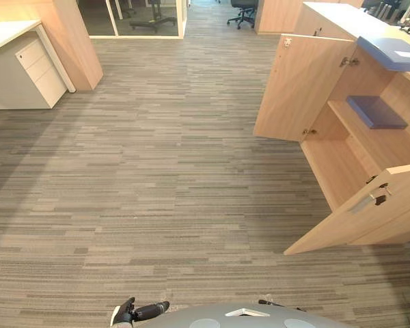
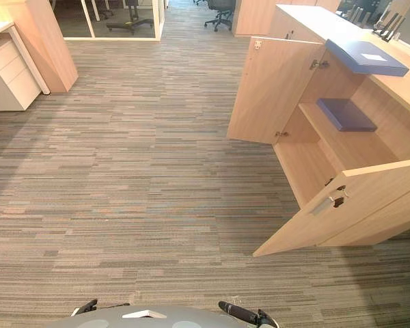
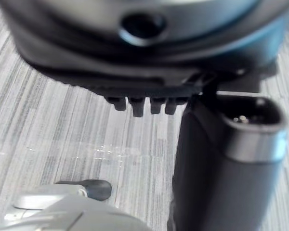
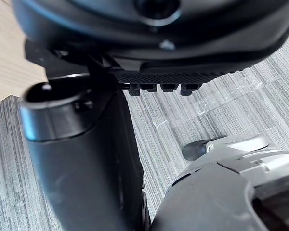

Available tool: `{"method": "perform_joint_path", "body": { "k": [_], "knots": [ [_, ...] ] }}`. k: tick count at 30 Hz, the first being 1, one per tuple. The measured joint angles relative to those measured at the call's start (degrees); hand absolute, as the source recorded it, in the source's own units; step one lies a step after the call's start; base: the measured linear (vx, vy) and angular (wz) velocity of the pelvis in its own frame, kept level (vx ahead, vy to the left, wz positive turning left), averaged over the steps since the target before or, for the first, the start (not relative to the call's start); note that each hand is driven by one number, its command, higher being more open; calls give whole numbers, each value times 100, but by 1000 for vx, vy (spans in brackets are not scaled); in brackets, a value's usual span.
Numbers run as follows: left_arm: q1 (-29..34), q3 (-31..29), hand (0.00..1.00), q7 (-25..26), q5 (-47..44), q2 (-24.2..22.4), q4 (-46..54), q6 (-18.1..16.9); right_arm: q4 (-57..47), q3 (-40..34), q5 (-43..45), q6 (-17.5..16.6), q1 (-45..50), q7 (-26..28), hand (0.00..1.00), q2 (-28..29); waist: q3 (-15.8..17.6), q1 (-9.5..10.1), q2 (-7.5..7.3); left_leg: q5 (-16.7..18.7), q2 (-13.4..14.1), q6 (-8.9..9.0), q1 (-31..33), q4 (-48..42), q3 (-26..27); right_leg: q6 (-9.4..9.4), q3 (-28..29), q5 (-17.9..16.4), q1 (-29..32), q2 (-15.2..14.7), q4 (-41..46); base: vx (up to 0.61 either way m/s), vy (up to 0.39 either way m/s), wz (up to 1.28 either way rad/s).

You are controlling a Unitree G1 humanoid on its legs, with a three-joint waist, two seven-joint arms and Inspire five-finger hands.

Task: Walk over to the cabinet, pick up the folder, carry it to the office cabinet, place the folder inside the office cabinet, then close the office cabinet door

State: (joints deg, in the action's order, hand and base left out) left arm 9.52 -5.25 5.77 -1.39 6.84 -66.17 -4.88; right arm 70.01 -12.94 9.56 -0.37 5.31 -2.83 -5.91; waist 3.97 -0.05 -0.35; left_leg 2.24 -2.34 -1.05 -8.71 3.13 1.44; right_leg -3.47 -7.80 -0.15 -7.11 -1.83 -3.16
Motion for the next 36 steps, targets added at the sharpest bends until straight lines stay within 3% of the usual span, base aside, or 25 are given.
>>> {"method": "perform_joint_path", "body": {
  "k": [15, 22, 31, 33, 36],
  "knots": [
    [1, 103, 100, 80, 11, 62, 37, -16, -1, 15, -41, 0, -15, -152, 100, 51, 35, 0, -95, -52, -15, -15, -72, 154, -9, 13, -27, 25, -29, -2, -77, -5, -3, 1],
    [2, 206, 100, 240, 30, 86, 56, -32, -121, 242, -919, -54, -59, -401, 100, 51, 43, -9, -113, -51, -15, -14, -79, 142, 35, 16, 23, 51, -34, 0, -90, -44, -19, -3],
    [2, 198, 100, 246, 26, 85, 55, -24, -145, 243, -1136, -2, -64, -459, 100, 53, 50, -9, -101, -45, -11, -8, -78, 83, 54, 44, 44, 74, -55, 4, -90, -31, -15, -1],
    [-8, -11, 100, 242, 14, 49, 66, -22, -142, 240, -1126, -1, -100, -457, 100, 58, 121, -10, -101, 402, 13, 28, 302, -781, 65, 61, 47, 63, -56, 1, -30, 0, 0, 0],
    [-4, -394, 100, 240, -53, -123, 168, -21, -145, 208, -1105, -2, -169, -412, 100, -17, 348, 6, 67, 1074, 239, 172, 743, -2035, 118, 218, 77, -81, -150, 168, 112, -47, -15, -7]
  ]
}}
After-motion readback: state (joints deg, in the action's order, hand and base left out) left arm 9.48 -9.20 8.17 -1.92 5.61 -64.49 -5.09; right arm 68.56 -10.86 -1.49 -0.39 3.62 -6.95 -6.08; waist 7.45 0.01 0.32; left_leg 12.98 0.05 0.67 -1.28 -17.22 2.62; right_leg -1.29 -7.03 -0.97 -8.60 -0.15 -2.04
